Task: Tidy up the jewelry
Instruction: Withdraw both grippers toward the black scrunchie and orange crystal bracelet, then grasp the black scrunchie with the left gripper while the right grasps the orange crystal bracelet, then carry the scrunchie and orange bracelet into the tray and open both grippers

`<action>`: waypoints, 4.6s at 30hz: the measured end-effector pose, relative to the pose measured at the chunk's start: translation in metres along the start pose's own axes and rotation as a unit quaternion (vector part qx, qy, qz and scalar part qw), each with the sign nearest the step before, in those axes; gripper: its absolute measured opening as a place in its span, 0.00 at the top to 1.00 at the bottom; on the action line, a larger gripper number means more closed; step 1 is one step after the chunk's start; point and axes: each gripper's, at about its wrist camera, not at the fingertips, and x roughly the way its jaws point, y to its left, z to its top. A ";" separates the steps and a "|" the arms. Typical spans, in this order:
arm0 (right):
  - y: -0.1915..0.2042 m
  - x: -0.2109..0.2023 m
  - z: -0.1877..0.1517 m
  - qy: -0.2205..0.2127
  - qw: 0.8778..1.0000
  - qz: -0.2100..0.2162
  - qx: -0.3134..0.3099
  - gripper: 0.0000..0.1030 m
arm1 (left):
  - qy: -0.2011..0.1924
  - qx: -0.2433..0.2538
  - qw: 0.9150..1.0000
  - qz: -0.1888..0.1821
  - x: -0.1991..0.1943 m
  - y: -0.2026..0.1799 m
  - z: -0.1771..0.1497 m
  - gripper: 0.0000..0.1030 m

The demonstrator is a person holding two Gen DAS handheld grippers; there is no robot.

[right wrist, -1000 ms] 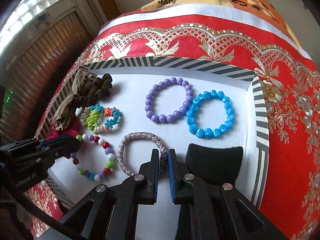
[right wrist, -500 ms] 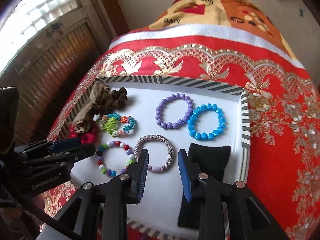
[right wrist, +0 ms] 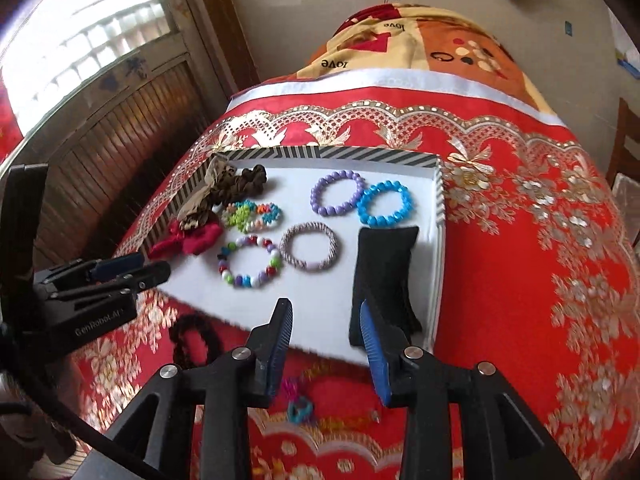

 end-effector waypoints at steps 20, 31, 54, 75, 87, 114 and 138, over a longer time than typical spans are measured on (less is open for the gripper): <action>0.008 -0.049 -0.060 -0.003 1.000 -0.004 -0.004 0.59 | -0.015 0.004 1.000 0.027 -0.050 -0.020 -0.057 0.60; 0.007 -0.064 -0.073 -0.006 1.000 -0.011 -0.007 0.59 | -0.021 0.007 0.999 0.025 -0.060 -0.029 -0.071 0.60; -0.012 -0.033 -0.080 0.029 0.999 -0.010 0.013 0.59 | 0.045 -0.054 0.997 -0.034 -0.026 -0.009 -0.072 0.60; -0.042 0.034 -0.052 0.044 0.998 -0.047 0.023 0.87 | 0.083 -0.062 0.993 -0.054 0.045 0.000 -0.031 0.55; -0.027 -0.012 -0.037 -0.007 1.000 -0.009 0.012 0.92 | 0.100 -0.040 0.989 -0.099 0.029 -0.002 -0.031 0.89; 0.001 -0.077 0.005 -0.086 0.995 0.042 -0.017 0.92 | 0.074 -0.042 0.991 -0.101 -0.002 0.013 -0.023 0.63; 0.008 -0.083 0.012 -0.093 0.994 0.058 -0.018 0.92 | 0.032 -0.048 0.988 -0.140 -0.044 0.020 -0.012 0.94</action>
